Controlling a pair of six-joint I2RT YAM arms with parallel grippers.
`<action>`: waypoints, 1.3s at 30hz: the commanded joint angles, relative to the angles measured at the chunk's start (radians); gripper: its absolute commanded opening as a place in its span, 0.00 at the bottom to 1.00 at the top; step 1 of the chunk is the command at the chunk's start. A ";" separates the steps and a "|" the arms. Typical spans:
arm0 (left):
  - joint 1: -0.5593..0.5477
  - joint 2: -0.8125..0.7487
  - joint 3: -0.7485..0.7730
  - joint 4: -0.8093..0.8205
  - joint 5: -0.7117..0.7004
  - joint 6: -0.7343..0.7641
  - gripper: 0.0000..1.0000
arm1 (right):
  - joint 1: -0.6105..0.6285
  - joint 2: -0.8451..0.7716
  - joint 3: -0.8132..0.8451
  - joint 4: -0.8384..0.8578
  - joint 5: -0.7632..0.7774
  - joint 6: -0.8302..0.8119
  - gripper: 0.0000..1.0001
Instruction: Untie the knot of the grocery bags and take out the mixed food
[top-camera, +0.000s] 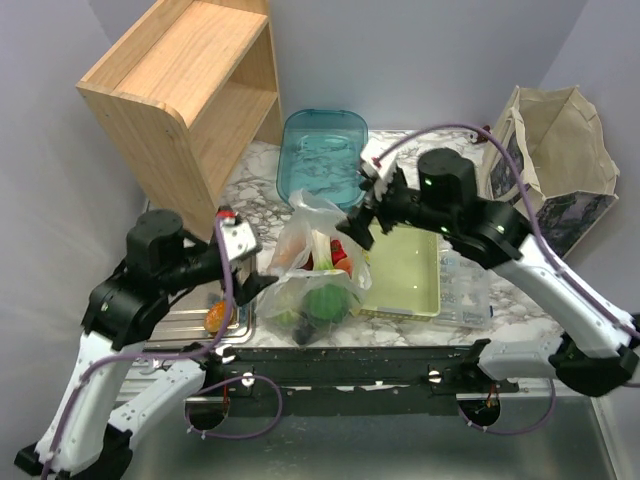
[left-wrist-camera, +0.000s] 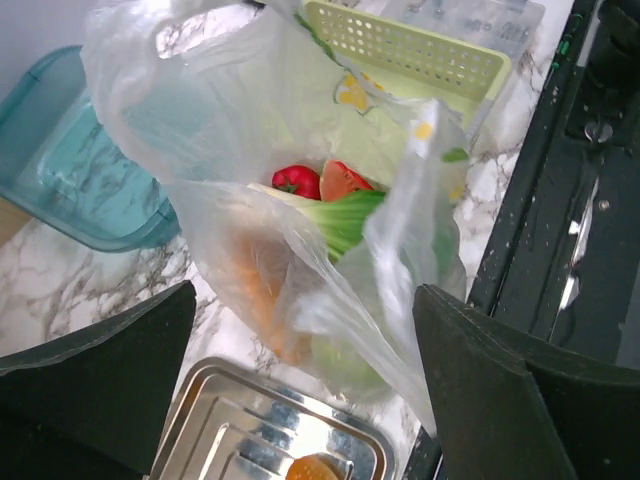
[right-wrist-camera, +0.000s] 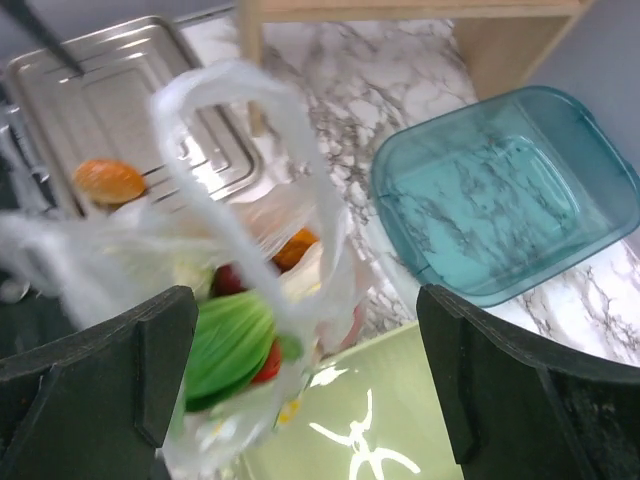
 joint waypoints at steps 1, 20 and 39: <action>0.025 0.178 0.023 0.120 -0.011 -0.108 0.88 | -0.007 0.168 0.041 0.086 0.166 0.076 1.00; 0.077 0.210 -0.267 0.027 -0.344 0.098 0.31 | -0.301 0.212 0.014 0.048 -0.277 0.156 0.01; 0.070 0.165 0.043 -0.011 -0.015 0.236 0.74 | -0.332 0.201 -0.140 0.052 -0.621 0.284 0.01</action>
